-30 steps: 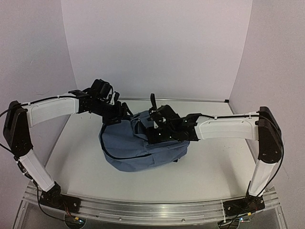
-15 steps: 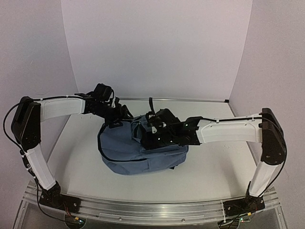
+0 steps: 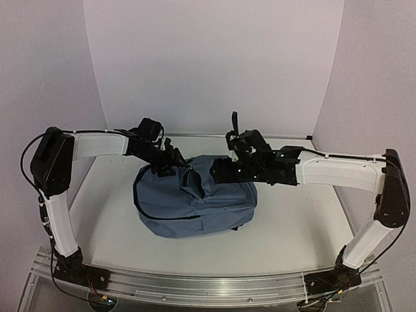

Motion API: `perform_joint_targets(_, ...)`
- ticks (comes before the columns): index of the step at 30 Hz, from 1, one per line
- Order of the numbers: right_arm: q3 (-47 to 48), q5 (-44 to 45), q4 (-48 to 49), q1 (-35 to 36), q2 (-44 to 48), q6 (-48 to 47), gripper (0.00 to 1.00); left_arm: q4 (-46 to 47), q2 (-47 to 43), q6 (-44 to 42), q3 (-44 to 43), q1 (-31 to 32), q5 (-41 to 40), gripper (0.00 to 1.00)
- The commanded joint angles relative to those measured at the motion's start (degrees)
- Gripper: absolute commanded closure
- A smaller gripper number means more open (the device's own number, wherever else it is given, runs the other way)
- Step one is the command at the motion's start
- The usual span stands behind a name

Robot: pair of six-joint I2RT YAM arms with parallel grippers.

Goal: Pack the student bag
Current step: Zip the student bag at the center of the board.

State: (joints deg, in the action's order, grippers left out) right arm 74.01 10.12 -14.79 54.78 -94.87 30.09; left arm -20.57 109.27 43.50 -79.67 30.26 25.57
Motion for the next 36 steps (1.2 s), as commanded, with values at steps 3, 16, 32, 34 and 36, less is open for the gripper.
perform_joint_targets(3,-4.38,-0.5,-1.21,-5.49,4.69,0.71,0.2,3.2,2.89,0.78,-4.48,-0.2,2.93,0.47)
perform_joint_targets(16,-10.87,-6.35,2.99,-10.27,6.57,2.61,0.21,5.83,4.58,2.09,-4.82,-0.2,4.52,0.69)
perform_joint_targets(32,-7.6,-12.51,6.79,-16.26,0.17,-0.05,0.22,7.69,2.18,-1.91,-5.43,-0.12,3.84,1.0)
perform_joint_targets(34,-5.01,-13.89,6.81,-16.72,-1.71,-1.38,0.22,8.73,1.15,-2.02,-4.32,-0.11,4.0,1.0)
perform_joint_targets(36,-2.19,-16.09,6.81,-16.76,-3.52,-2.96,0.23,9.96,-0.5,-2.07,-2.9,-0.11,3.91,1.0)
